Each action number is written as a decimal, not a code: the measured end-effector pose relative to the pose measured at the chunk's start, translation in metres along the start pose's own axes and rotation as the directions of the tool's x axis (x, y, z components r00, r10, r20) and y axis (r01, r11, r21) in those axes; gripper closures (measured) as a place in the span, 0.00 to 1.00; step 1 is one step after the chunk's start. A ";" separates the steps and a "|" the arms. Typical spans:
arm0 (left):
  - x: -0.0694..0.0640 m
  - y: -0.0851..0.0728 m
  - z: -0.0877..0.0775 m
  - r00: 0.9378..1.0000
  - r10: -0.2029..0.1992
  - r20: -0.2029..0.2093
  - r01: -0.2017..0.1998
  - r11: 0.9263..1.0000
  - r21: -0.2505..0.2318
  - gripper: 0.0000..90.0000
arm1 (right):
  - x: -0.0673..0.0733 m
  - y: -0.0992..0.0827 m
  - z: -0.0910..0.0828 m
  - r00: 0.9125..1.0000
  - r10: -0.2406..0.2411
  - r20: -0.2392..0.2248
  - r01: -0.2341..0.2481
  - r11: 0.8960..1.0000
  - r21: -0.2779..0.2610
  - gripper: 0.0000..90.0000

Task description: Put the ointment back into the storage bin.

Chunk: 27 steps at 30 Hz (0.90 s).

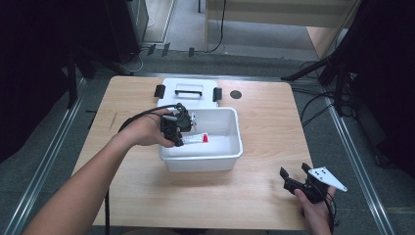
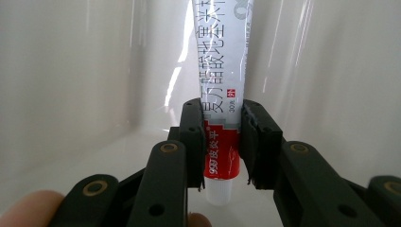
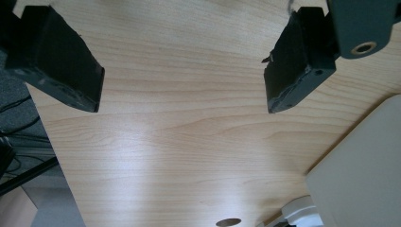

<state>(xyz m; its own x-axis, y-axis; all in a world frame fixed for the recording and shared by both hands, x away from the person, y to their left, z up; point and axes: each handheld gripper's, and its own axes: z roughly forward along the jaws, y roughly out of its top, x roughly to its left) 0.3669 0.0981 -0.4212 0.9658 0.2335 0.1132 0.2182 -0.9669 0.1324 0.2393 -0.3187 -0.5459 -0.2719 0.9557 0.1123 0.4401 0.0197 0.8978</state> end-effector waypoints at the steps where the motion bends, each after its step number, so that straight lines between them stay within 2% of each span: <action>1: 0.000 0.000 0.003 1.000 0.000 0.003 0.000 1.000 0.004 0.81 | 0.000 0.000 0.000 1.000 0.000 0.000 0.000 1.000 0.000 0.14; 5: 0.001 0.002 0.011 1.000 -0.024 0.018 0.024 1.000 0.020 0.81 | 0.000 0.000 0.000 1.000 0.001 0.000 -0.001 1.000 -0.001 0.14; 12: 0.000 0.007 0.024 0.999 -0.017 0.028 0.015 0.998 0.068 0.81 | 0.000 0.000 0.000 1.000 0.008 0.000 -0.008 1.000 -0.002 0.14; 15: 0.000 0.009 0.029 0.999 -0.029 0.035 0.026 0.996 0.083 0.81 | 0.000 0.000 0.000 1.000 0.009 0.000 -0.009 1.000 -0.002 0.14; 21: 0.000 0.012 0.038 0.998 -0.051 0.045 0.045 0.992 0.114 0.81 | -0.001 0.000 0.000 1.000 0.010 -0.002 -0.010 1.000 -0.003 0.14; 27: -0.002 0.016 0.047 0.997 -0.053 0.054 0.043 0.985 0.169 0.81 | 0.000 0.000 0.000 1.000 0.010 -0.003 -0.010 1.000 -0.004 0.14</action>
<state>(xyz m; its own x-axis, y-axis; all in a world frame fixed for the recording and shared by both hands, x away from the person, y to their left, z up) 0.3747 0.0769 -0.4653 0.9591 0.2783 0.0527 0.2801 -0.9595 -0.0310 0.2393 -0.3192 -0.5459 -0.2700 0.9550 0.1229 0.4392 0.0085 0.8983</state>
